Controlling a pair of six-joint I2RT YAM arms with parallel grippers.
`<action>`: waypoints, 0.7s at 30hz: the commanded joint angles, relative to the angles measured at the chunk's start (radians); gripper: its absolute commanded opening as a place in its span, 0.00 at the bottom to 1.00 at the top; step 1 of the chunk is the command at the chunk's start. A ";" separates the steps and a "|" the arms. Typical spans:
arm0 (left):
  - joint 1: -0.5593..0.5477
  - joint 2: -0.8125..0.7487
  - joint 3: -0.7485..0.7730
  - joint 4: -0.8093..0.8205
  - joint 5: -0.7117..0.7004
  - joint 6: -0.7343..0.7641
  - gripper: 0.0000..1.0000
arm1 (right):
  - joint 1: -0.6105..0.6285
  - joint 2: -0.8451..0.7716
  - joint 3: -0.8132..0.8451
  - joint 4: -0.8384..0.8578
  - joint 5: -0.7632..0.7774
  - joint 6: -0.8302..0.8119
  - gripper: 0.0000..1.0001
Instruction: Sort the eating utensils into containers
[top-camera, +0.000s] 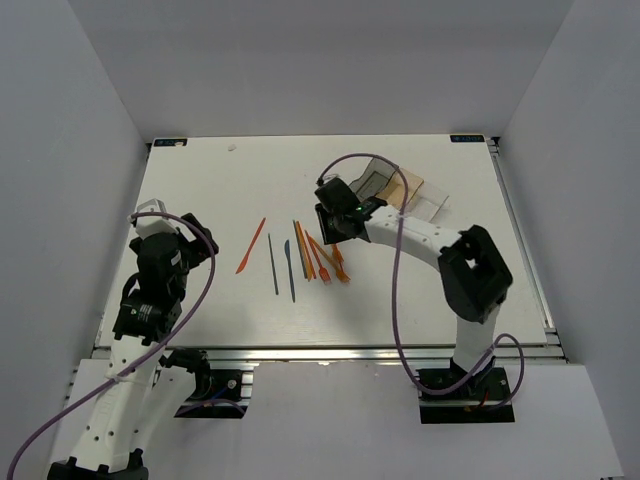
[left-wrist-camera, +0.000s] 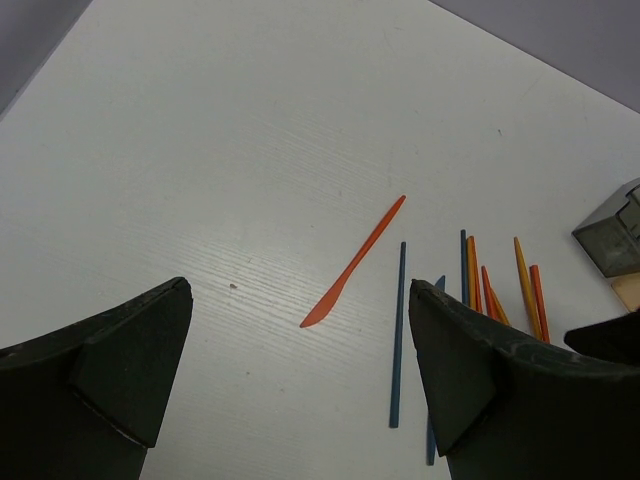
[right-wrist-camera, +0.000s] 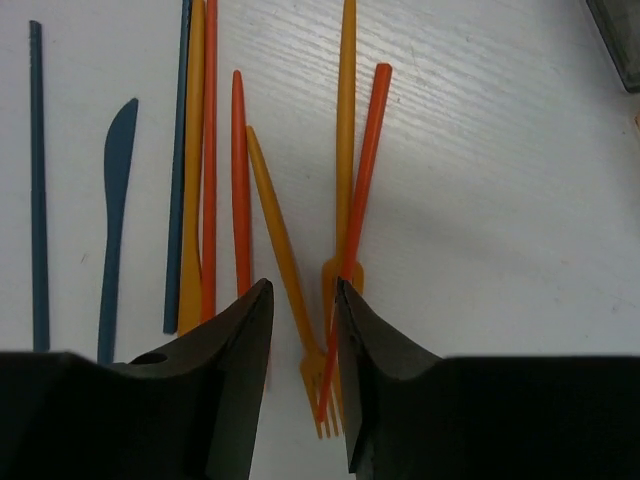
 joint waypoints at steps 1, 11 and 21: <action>-0.006 0.000 -0.008 0.017 0.018 0.007 0.98 | 0.006 0.094 0.111 -0.043 0.099 -0.045 0.37; -0.007 0.005 -0.009 0.021 0.037 0.010 0.98 | -0.009 0.165 0.092 -0.027 0.103 -0.063 0.33; -0.007 0.011 -0.009 0.023 0.046 0.013 0.98 | -0.020 0.191 0.077 -0.011 0.060 -0.069 0.22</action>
